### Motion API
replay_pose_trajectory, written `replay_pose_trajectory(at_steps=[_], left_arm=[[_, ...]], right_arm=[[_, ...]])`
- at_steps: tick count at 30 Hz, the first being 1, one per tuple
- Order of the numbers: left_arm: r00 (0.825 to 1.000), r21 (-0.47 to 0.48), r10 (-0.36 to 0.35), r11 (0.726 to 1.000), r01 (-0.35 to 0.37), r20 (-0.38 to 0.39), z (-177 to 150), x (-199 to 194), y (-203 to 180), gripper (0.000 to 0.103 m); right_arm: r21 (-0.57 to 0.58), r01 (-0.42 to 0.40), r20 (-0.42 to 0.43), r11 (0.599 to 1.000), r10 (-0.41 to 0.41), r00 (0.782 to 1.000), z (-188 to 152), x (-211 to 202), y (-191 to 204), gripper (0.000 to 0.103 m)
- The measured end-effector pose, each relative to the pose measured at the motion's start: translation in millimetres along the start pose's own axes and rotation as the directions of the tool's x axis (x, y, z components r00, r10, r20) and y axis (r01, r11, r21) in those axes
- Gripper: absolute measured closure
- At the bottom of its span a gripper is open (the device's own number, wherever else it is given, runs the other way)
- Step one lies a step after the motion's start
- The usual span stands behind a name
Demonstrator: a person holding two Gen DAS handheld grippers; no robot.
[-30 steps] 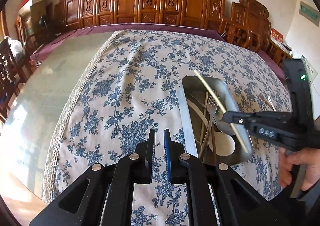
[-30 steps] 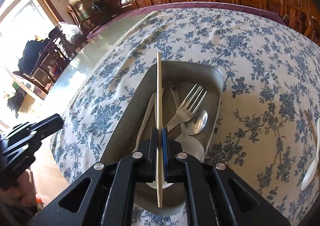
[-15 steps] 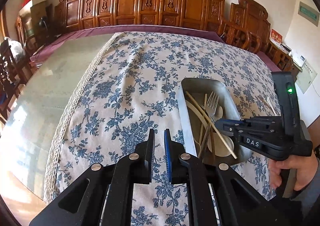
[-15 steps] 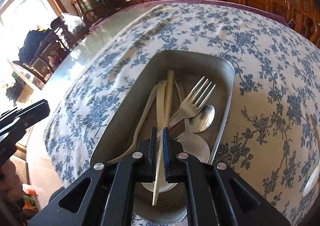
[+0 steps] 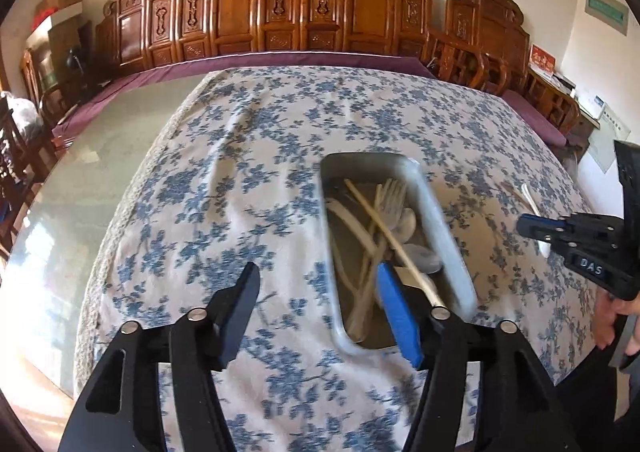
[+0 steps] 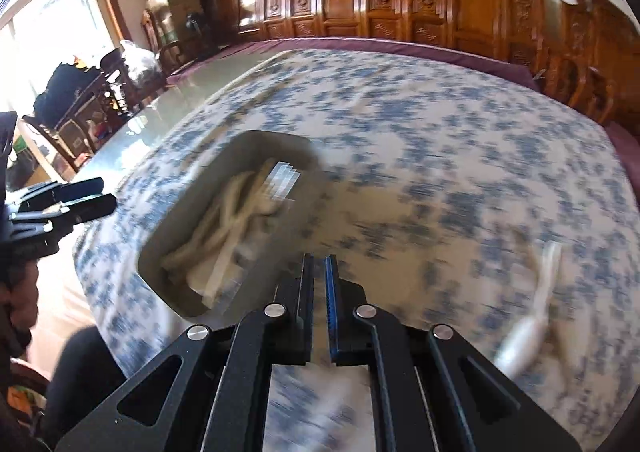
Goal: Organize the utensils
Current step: 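Move both open tools toward the white plastic spoon and chopstick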
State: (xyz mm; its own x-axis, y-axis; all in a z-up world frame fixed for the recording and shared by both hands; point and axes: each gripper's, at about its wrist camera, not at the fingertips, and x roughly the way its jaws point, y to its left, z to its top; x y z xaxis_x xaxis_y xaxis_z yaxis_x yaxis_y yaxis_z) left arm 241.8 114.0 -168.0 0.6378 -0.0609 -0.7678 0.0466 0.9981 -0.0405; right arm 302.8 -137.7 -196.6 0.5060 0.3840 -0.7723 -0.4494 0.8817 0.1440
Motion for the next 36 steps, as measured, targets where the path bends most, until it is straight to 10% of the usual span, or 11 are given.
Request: replay_pose_trajectory(at_steps=[10,16,36], left_arm=[[0.999,0.070,-0.030,0.997,0.029,0.014,14,3,-70,0.034],[0.999,0.112,-0.048,0.993,0.049,-0.009,21,16,-111,0.033],[0.980,0.192,-0.151,0.966,0.174,-0.128,45,116,-257,0.033]], right_arm=[[0.082,0.127,0.040,0.989,-0.131,0.991,-38,-37,-98,0.095],[0.116,0.208,0.039,0.971,-0.214,0.976,-60,-33,-144,0.075],[0.183,0.204,-0.001,0.962,-0.207,0.978,-91,-20,-228,0.075]])
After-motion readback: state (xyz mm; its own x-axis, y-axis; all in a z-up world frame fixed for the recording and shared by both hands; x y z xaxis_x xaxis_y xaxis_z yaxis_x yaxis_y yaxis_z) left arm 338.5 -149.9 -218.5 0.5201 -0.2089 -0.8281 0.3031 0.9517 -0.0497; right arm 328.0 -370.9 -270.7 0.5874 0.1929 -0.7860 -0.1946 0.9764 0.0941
